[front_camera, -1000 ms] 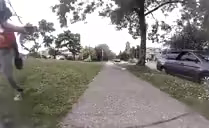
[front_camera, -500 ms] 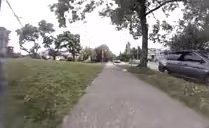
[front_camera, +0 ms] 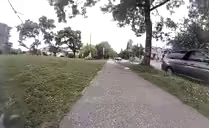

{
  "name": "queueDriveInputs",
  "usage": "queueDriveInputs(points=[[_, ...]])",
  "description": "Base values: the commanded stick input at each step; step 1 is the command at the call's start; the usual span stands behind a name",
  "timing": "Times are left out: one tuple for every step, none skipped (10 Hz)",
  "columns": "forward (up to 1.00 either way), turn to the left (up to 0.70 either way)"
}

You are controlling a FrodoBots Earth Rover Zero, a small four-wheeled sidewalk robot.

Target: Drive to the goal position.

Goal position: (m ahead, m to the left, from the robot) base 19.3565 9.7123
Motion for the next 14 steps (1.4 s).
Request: queueDriveInputs(points=[[0.70,0.00],[0.70,0.00],[0.70,0.00],[0.70,0.00],[0.70,0.00],[0.70,0.00],[0.70,0.00],[0.70,0.00],[0.70,0.00],[0.70,0.00],[0.70,0.00],[0.70,0.00],[0.70,0.00],[0.70,0.00]])
